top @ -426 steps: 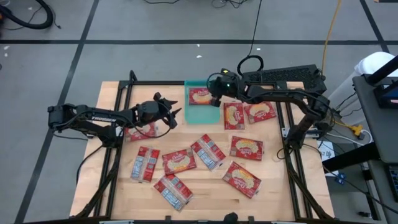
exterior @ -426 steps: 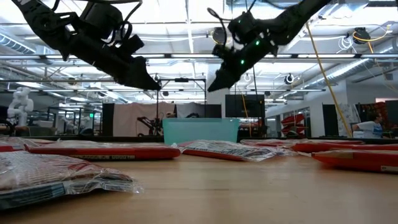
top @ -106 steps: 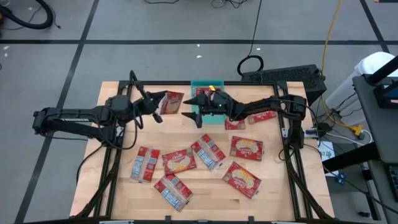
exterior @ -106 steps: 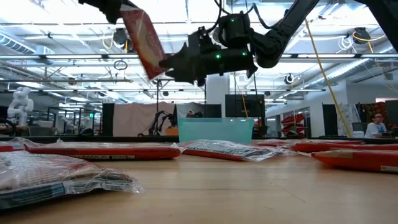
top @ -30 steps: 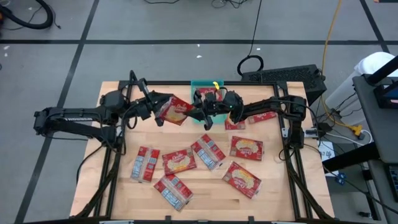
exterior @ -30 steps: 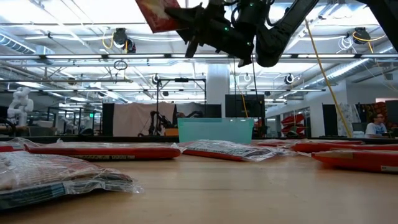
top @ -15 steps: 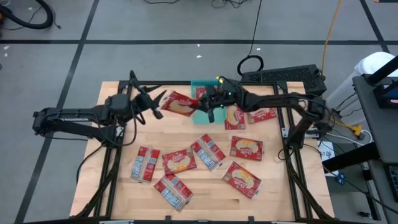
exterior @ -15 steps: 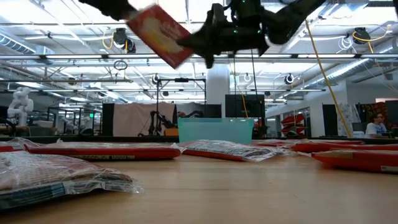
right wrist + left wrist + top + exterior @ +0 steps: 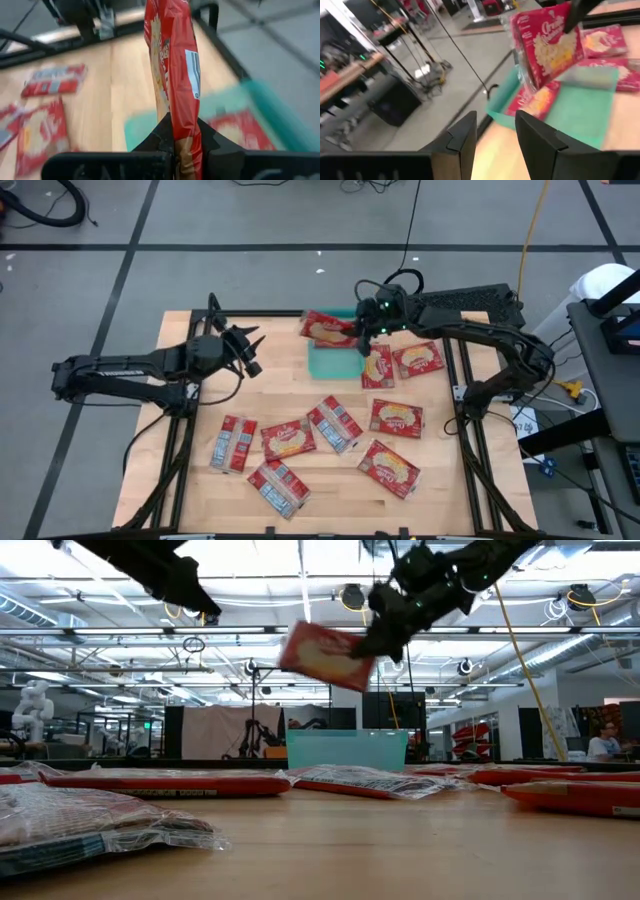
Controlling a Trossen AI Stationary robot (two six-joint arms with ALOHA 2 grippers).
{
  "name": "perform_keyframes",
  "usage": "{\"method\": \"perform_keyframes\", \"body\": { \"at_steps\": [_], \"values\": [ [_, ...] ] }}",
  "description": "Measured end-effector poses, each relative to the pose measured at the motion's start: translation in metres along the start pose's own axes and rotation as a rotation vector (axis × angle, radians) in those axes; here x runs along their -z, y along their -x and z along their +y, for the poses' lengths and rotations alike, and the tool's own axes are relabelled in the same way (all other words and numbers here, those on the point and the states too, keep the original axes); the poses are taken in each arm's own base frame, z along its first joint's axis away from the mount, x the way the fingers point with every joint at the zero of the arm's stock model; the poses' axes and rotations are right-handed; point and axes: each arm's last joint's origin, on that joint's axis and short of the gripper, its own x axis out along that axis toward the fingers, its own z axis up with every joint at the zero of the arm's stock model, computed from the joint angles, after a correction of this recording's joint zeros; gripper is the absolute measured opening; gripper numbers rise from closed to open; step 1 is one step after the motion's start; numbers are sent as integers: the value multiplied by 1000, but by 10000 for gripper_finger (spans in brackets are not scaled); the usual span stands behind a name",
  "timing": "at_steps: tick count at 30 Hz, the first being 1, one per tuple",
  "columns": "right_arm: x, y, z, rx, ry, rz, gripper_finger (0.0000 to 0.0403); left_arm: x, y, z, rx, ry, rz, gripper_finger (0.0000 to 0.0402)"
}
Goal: Sort popcorn bags into baskets
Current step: Put the red popcorn bag into the blue bin
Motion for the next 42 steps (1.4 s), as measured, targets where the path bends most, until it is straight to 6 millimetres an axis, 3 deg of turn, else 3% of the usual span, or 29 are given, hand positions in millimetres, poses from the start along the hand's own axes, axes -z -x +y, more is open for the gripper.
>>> {"method": "perform_keyframes", "body": {
  "at_steps": [8, 16, 22, 36, 42],
  "values": [
    [17, 7, -15, 10, 1, 143, 12, 18, -18, -19, 93, 52, 27, 140],
    [30, -14, -11, -27, -17, 223, 12, 31, -39, -46, 335, 64, -46, 140],
    [37, -23, -14, -33, -20, 258, 13, 36, -50, -60, 376, 32, -38, 140],
    [60, -47, -22, -86, -55, 354, 16, 37, -55, -65, 378, 26, -43, 140],
    [60, -48, -21, -103, -54, 357, 47, 37, -55, -65, 378, 26, -43, 140]
  ]
}}
